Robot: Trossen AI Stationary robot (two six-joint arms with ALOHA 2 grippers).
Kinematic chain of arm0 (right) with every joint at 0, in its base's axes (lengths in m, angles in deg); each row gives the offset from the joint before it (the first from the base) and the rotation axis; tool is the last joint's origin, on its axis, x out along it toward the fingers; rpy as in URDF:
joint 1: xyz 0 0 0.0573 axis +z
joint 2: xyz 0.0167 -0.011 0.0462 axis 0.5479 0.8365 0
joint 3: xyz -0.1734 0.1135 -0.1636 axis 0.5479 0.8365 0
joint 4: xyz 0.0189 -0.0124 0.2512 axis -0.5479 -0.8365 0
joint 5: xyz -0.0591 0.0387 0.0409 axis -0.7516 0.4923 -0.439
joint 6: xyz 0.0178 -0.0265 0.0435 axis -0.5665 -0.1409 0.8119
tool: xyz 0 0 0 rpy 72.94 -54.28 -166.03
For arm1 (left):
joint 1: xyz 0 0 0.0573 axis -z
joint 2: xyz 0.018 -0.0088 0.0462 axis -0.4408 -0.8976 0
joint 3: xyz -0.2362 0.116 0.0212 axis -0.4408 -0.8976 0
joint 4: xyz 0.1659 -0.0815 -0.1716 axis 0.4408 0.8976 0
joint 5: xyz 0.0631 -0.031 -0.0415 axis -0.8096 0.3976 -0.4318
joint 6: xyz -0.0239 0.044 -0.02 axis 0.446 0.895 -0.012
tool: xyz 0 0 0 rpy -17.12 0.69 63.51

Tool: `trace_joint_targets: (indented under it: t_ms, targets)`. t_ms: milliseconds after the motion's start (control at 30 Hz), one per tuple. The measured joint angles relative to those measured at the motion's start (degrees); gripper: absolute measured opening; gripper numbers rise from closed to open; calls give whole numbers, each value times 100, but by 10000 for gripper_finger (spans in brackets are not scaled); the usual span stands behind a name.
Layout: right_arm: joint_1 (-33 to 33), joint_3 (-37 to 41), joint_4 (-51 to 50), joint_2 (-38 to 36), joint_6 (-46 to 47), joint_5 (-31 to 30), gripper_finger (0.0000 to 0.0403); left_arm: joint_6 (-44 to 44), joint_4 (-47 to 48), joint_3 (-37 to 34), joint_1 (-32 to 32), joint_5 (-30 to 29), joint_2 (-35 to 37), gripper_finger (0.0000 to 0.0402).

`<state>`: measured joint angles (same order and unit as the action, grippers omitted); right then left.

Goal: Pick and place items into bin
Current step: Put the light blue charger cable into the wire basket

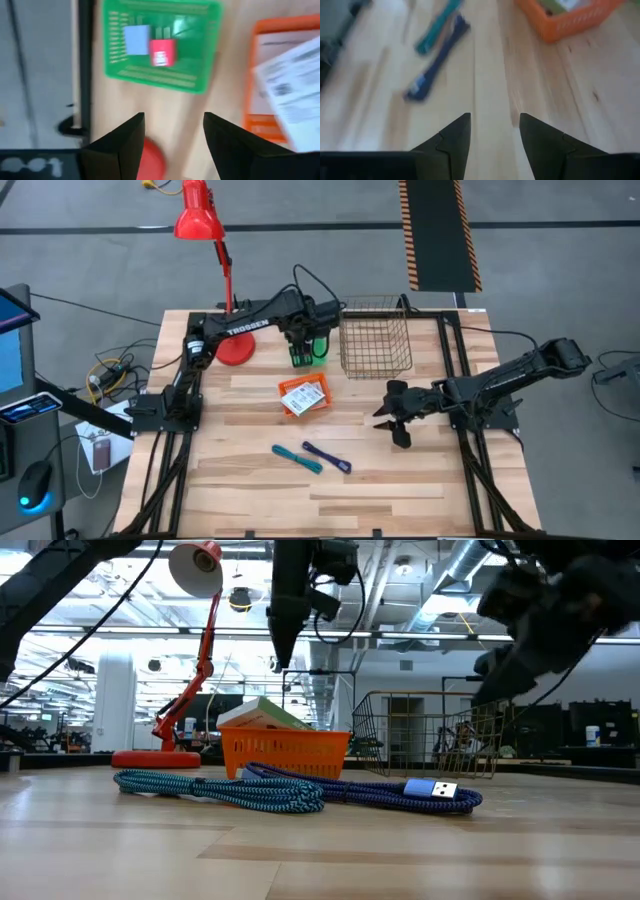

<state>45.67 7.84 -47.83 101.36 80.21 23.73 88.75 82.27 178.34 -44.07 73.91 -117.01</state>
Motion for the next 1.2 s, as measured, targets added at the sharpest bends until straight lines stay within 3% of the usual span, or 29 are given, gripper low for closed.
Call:
trace_joint_targets:
  t_ms: [133,300,533,800,1200]
  targets:
    - [135,0,514,0,426,4,163,-268,-152,0,165,434,290,192]
    - [347,0,782,0,783,-65,163,-425,-812,0,511,453,820,192]
    - [766,0,770,0,825,-902,163,-726,-1545,-269,1248,450,1438,192]
    - [1162,0,767,0,548,-1685,163,-1309,-1753,-1650,2209,225,1714,192]
    - [1187,0,759,0,199,-1707,163,-1481,-3368,-3922,3163,733,1703,192]
